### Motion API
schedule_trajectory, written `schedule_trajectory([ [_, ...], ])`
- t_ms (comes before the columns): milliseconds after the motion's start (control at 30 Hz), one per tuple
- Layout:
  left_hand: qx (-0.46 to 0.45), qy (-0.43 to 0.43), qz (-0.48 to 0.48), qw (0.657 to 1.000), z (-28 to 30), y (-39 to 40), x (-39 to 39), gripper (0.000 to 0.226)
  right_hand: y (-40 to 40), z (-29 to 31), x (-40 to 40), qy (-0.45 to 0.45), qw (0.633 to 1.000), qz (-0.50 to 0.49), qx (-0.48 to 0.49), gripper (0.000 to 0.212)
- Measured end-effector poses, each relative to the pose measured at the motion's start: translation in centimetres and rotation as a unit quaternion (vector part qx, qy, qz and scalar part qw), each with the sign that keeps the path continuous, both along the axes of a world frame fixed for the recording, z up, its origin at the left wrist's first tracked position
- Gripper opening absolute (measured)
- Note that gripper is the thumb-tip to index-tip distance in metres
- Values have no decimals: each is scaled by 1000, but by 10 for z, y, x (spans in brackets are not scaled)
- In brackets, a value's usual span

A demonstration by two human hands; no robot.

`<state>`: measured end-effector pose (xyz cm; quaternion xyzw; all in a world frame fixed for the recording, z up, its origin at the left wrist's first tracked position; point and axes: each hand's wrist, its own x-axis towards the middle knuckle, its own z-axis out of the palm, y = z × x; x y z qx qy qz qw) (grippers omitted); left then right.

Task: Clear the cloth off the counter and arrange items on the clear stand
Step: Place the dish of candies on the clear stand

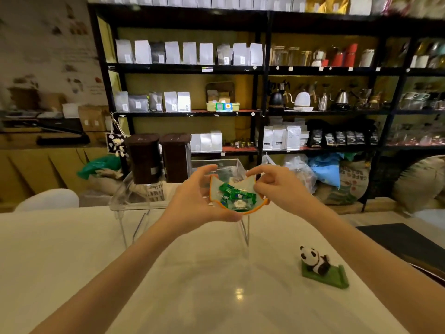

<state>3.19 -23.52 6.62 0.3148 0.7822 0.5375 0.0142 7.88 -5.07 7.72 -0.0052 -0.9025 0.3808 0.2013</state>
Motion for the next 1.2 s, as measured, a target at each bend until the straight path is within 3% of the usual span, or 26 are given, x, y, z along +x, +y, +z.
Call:
schedule_trajectory([
  [367, -19, -8, 41, 999, 2, 19, -76, 103, 11, 18, -86, -35, 996, -64, 55, 20],
  [567, -49, -37, 33, 998, -5, 29, -101, 98, 18, 9, -112, -65, 991, -61, 96, 26],
  [867, -84, -72, 33, 993, -4, 40, -123, 111, 31, 2, -136, -47, 986, -80, 140, 28],
  [1033, -115, -56, 33, 991, 0, 50, -133, 70, 36, -1, -151, -35, 989, -84, 118, 28],
  [1200, -130, -52, 50, 989, 2, 57, -146, 81, 42, -3, -166, -27, 991, -96, 88, 27],
])
